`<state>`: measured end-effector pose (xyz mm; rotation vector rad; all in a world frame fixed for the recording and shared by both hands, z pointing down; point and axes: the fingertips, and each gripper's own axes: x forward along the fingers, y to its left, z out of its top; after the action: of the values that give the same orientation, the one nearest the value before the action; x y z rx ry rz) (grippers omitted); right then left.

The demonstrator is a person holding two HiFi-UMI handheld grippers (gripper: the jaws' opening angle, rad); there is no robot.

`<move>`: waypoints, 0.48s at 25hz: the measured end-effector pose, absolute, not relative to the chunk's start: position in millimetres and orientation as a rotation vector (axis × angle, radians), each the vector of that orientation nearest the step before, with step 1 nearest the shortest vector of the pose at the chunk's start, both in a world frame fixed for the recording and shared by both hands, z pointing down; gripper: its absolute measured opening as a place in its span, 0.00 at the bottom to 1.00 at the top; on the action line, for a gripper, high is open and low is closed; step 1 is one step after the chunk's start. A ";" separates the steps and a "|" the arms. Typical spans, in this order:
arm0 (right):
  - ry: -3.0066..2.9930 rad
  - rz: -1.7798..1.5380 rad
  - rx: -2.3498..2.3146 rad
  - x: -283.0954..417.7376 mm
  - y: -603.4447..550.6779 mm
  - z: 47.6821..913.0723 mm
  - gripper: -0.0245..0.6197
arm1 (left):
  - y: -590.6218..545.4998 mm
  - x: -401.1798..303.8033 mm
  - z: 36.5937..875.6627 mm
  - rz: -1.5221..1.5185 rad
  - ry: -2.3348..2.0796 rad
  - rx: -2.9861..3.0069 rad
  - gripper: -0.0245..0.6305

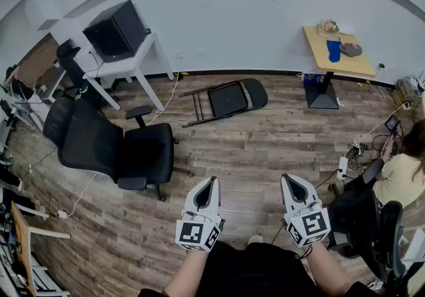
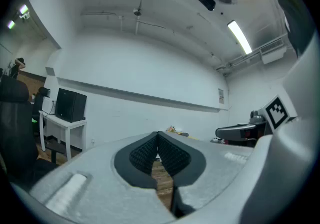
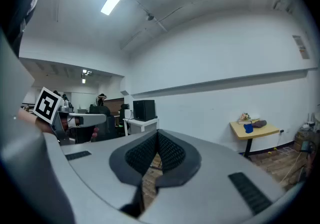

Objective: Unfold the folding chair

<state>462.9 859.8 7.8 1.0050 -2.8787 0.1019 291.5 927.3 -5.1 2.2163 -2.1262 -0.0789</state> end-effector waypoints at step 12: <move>-2.863 0.103 0.979 481.3 845.1 33.4 0.04 | 906.1 305.6 25.0 -0.058 -2.066 2.196 0.06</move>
<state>481.3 845.1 33.4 0.9791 -2.8628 0.1028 305.6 906.1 25.0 2.1958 -2.0663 -0.0581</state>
